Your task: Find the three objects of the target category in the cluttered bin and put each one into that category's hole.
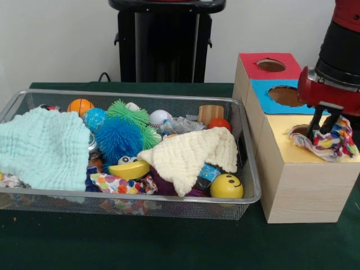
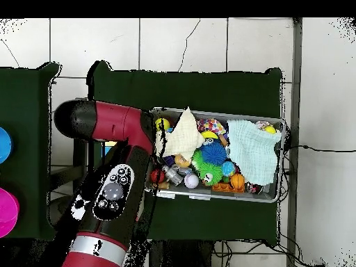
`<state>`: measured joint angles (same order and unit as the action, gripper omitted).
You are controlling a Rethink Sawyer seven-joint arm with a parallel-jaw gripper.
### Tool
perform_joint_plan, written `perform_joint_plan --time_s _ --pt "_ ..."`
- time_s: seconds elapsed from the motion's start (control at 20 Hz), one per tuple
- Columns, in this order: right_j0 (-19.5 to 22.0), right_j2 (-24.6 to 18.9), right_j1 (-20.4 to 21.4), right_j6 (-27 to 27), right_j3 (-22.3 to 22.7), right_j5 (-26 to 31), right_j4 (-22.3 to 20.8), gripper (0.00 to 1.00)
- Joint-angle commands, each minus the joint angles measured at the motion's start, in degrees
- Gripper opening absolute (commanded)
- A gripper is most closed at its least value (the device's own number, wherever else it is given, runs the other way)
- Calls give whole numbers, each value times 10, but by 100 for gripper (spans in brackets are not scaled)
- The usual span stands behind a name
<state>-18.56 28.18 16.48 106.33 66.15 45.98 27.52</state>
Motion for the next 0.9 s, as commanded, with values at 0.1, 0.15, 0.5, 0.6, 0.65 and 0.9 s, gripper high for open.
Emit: perform_joint_plan --time_s 0.1,0.15,0.5,0.6,0.65,0.9 --pt "-5 -21 -30 259 60 241 8 0" --pt "-5 -20 -26 265 59 263 4 0" --pt "-12 -18 7 243 97 270 -26 0" --pt "-10 -30 4 228 107 230 -25 0" --pt "-10 -36 -2 224 108 207 -24 0" --pt "-14 -60 -20 214 101 157 -15 0"
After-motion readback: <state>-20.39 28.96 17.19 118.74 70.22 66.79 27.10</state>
